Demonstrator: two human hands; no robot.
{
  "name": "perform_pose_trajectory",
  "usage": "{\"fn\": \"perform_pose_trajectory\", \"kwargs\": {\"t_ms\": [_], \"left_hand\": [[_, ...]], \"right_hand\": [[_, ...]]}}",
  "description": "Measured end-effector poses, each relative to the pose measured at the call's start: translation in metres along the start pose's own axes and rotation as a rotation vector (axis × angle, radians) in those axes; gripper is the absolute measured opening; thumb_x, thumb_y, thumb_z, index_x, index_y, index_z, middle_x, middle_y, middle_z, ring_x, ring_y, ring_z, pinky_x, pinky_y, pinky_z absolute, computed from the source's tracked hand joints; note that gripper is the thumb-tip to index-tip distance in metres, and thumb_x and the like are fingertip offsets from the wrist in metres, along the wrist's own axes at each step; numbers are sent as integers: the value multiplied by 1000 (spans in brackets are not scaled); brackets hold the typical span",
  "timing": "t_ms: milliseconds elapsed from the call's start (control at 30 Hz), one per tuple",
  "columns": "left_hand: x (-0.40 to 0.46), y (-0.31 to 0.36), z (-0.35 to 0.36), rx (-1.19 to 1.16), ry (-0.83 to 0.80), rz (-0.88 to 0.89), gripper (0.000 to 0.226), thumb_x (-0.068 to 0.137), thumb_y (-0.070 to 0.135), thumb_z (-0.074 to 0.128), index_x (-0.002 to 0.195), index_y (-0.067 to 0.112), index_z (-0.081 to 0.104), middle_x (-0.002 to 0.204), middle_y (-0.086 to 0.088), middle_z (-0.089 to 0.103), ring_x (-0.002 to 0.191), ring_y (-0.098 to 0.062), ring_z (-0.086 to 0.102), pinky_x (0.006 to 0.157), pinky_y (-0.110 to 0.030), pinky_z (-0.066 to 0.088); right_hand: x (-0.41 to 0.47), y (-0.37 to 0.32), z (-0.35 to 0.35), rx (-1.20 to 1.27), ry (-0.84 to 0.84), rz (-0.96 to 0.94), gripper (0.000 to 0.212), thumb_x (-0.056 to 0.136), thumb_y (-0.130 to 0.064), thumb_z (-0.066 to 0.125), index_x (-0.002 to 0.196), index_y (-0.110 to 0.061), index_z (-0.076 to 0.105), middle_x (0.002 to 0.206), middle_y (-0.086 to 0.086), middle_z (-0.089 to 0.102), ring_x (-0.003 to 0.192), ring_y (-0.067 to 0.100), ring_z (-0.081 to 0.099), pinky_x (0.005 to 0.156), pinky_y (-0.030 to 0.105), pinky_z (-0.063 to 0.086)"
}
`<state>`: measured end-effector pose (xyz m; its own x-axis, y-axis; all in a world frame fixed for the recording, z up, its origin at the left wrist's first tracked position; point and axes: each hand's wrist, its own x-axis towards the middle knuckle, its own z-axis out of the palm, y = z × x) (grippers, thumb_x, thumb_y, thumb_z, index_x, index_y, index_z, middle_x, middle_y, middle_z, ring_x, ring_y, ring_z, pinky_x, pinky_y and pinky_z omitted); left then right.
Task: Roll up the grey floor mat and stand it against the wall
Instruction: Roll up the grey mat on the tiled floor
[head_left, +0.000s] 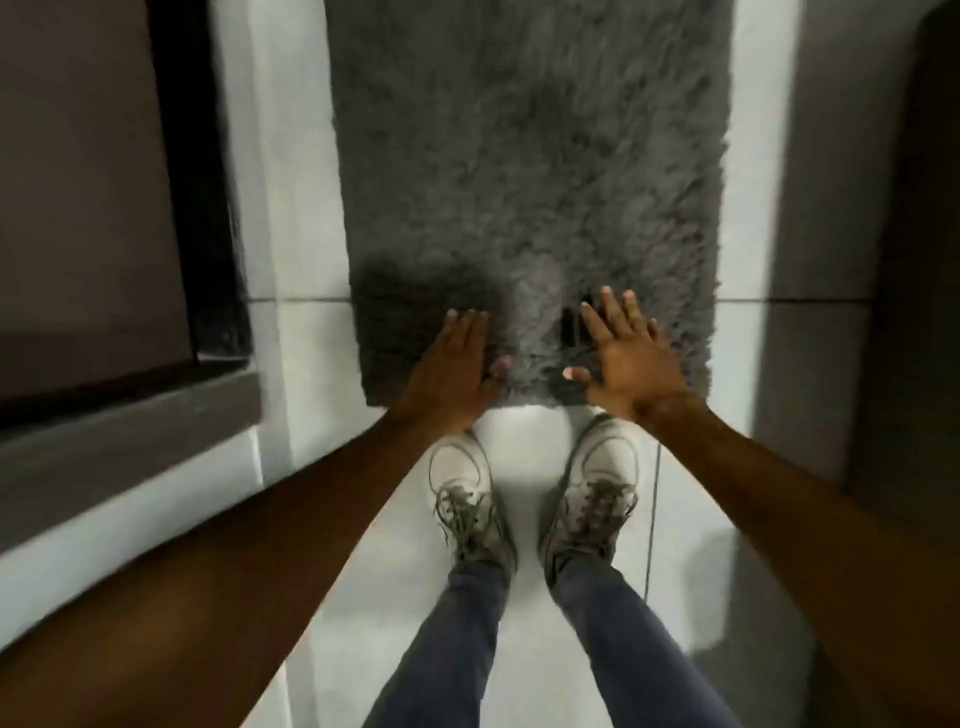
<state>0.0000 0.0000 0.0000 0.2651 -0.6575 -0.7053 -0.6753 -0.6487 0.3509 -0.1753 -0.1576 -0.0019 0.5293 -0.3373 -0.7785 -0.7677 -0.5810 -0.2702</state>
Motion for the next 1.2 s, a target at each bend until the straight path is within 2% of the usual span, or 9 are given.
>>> {"fn": "perform_pose_trajectory", "kwargs": {"t_ms": [133,267,467,600,667,733,967,1100,1200], "left_hand": [[29,-26,73,327,-104,84,92,100,52,48,160,10,-6,169,-21,-9,155,-40,-8,126,-57,9],[32,-27,119,567,56,95,97,94,49,54,159,3,-1,163,-36,0,149,-58,4,119,-72,15],[33,-12,102,698,49,49,82,96,27,56,159,3,9,161,-37,16,144,-60,23,114,-68,32],[29,-7,83,572,-90,33,100,81,23,71,159,9,8,163,-32,12,147,-57,17,117,-68,24],[34,1,59,452,-10,9,78,82,20,65,152,13,30,152,-25,38,133,-48,45,107,-56,41],[51,8,32,335,83,-32,57,84,19,58,140,13,48,133,-18,58,111,-41,61,91,-45,50],[102,19,-11,299,72,-88,30,77,34,71,99,14,67,110,-9,72,105,-30,65,97,-40,52],[100,9,13,398,198,-54,55,69,29,72,119,11,59,123,-14,63,114,-34,55,105,-47,39],[83,-13,45,409,414,121,67,71,18,63,136,12,50,138,-17,54,125,-37,49,111,-60,32]], "right_hand": [[34,6,71,-275,-1,-108,113,90,-64,59,169,-12,-3,175,18,-17,161,45,-13,126,71,6],[43,-7,112,-544,69,-32,137,72,-71,63,166,-1,-7,169,37,-16,154,64,-3,115,84,13],[40,-14,95,-522,161,-59,58,110,-17,14,168,-5,16,170,34,17,147,63,32,109,74,41],[43,-13,61,-348,17,-70,50,108,-16,39,158,-11,34,171,26,26,147,54,41,112,62,41],[49,-9,36,-280,79,-55,48,98,-16,55,147,-15,50,139,25,65,121,45,67,98,49,51],[58,-8,14,-209,138,-17,52,89,-13,63,140,-17,57,109,20,77,100,42,74,85,43,53],[59,1,46,-284,567,-215,55,79,-14,66,132,-2,62,143,24,60,131,45,56,113,67,33],[63,18,66,-385,499,-292,55,94,-40,55,139,-8,58,161,19,47,147,43,43,118,75,21],[71,29,60,-451,437,-278,66,96,-35,59,159,-21,42,171,16,31,158,44,28,118,82,7]]}}
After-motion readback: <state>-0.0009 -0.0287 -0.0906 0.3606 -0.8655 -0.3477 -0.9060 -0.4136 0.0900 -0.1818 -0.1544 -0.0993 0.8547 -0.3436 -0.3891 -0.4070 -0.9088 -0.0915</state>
